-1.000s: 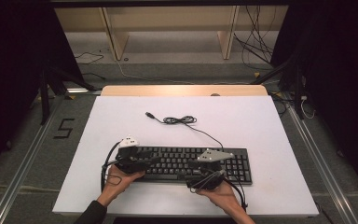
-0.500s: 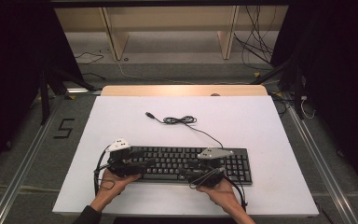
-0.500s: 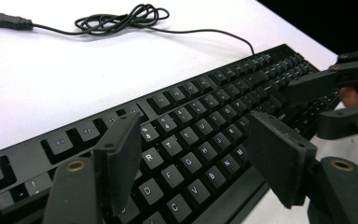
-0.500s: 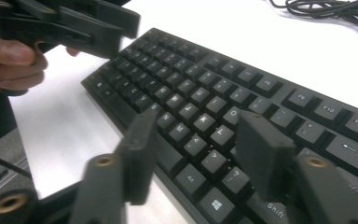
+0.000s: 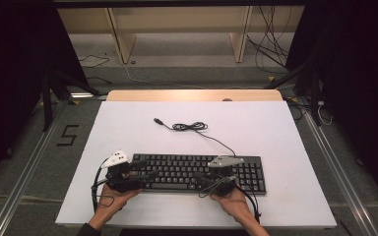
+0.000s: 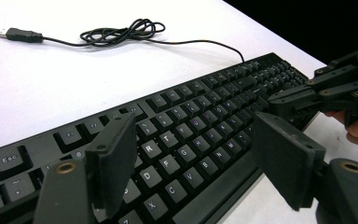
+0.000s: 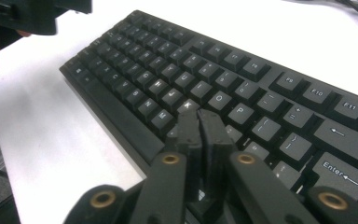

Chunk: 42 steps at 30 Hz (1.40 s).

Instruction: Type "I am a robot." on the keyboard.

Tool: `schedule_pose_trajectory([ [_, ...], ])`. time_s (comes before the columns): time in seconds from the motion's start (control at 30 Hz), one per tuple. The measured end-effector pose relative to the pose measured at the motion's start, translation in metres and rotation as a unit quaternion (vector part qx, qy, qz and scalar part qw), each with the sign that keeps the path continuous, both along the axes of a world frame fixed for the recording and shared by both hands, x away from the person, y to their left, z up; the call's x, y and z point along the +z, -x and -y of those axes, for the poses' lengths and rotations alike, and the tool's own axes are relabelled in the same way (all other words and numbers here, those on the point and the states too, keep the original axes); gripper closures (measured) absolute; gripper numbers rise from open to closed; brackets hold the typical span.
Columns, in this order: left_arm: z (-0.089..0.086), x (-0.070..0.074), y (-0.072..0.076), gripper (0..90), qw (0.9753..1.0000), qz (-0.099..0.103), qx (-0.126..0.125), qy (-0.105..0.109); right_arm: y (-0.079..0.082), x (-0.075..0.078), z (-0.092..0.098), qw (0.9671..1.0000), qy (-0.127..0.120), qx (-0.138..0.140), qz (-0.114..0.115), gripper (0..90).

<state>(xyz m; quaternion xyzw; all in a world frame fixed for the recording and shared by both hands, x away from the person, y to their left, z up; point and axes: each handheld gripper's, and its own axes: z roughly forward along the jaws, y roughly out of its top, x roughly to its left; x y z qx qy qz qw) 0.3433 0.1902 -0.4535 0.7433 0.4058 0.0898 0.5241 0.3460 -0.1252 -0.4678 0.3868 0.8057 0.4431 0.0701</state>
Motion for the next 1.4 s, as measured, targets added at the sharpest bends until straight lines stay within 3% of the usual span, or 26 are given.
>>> schedule_pose_trajectory([
  [1.1, -0.005, -0.005, 0.016, 27.4, 1.0000, 0.003, -0.008, 0.001, -0.004, -0.013, -0.011, 0.9995, 0.027, 0.009, -0.015, 90.0],
  [1.4, -0.006, -0.005, 0.017, 27.1, 1.0000, 0.004, -0.007, 0.002, -0.004, -0.016, -0.014, 0.9991, 0.040, 0.011, -0.008, 90.0],
])
